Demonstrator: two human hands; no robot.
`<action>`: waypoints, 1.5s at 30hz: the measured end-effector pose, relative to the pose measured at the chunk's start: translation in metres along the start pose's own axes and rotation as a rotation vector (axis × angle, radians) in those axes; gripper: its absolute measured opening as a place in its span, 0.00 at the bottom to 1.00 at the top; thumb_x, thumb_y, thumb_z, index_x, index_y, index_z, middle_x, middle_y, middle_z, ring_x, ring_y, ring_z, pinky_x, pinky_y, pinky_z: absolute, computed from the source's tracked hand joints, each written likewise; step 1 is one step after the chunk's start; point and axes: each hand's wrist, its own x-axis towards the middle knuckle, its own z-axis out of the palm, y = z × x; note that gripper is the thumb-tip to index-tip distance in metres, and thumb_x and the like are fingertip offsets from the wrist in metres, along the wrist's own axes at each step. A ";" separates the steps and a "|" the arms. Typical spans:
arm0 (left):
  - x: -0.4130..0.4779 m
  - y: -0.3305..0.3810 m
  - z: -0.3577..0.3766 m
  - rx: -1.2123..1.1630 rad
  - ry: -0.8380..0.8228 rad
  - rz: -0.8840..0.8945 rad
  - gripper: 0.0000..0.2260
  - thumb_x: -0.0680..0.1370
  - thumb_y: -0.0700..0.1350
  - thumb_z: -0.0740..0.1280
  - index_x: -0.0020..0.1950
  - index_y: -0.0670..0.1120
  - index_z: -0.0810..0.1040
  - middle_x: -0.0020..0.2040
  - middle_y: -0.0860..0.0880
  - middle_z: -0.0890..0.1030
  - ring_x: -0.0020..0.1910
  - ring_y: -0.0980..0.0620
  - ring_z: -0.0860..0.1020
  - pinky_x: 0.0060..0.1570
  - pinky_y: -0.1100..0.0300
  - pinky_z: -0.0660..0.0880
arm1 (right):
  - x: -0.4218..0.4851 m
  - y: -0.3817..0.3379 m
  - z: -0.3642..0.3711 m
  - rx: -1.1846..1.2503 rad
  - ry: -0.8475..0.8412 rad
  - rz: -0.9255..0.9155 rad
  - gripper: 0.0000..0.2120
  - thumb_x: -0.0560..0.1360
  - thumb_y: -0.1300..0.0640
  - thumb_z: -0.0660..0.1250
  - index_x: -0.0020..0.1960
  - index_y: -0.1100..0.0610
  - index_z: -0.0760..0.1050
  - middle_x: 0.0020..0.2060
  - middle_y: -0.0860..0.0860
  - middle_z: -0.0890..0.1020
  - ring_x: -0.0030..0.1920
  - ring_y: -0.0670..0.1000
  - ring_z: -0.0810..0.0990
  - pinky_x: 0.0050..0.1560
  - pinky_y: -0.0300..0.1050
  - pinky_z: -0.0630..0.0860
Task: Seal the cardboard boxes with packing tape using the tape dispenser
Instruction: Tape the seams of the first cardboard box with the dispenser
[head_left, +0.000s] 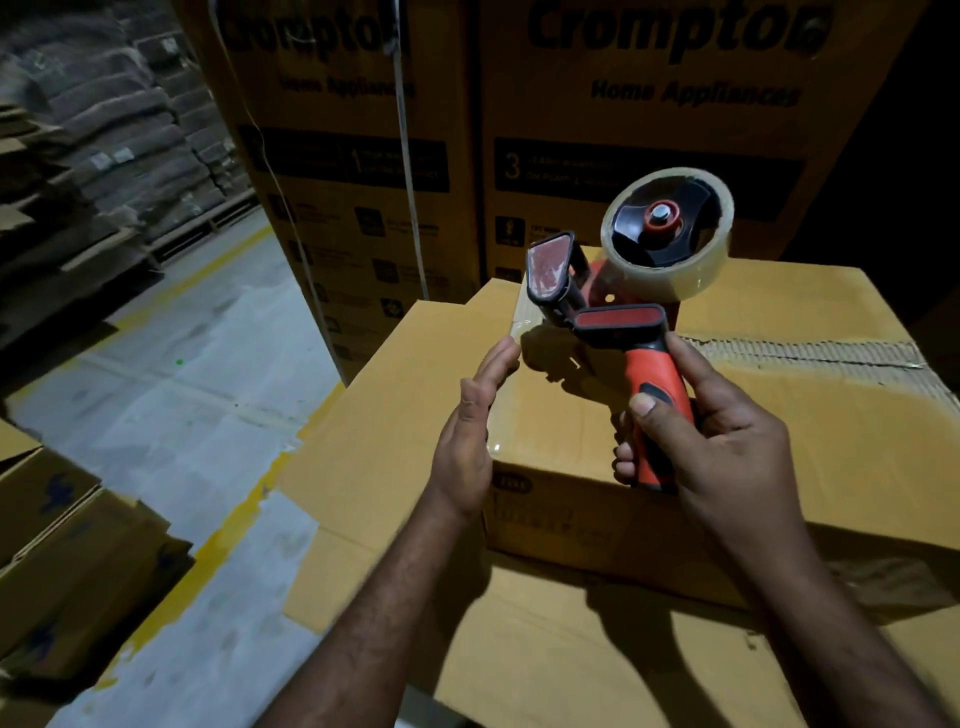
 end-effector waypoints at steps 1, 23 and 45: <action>0.001 0.000 -0.003 0.052 0.000 -0.009 0.32 0.80 0.70 0.47 0.77 0.54 0.66 0.80 0.57 0.63 0.77 0.63 0.60 0.75 0.57 0.60 | 0.000 0.000 0.000 0.000 0.001 -0.002 0.29 0.77 0.63 0.68 0.74 0.47 0.67 0.52 0.61 0.79 0.35 0.57 0.83 0.36 0.50 0.82; 0.094 0.142 0.127 -0.413 -0.337 -0.605 0.31 0.80 0.65 0.60 0.61 0.37 0.78 0.57 0.33 0.83 0.56 0.35 0.83 0.61 0.39 0.78 | -0.050 -0.032 -0.114 -0.592 0.333 -0.399 0.30 0.74 0.55 0.74 0.73 0.47 0.69 0.60 0.28 0.68 0.55 0.26 0.74 0.49 0.24 0.74; 0.116 0.125 0.251 -0.395 -0.378 -0.771 0.06 0.81 0.40 0.65 0.50 0.39 0.80 0.43 0.40 0.84 0.39 0.46 0.85 0.39 0.54 0.84 | -0.049 -0.022 -0.230 -0.533 0.337 -0.423 0.29 0.71 0.49 0.69 0.71 0.40 0.68 0.56 0.20 0.70 0.56 0.28 0.75 0.43 0.33 0.80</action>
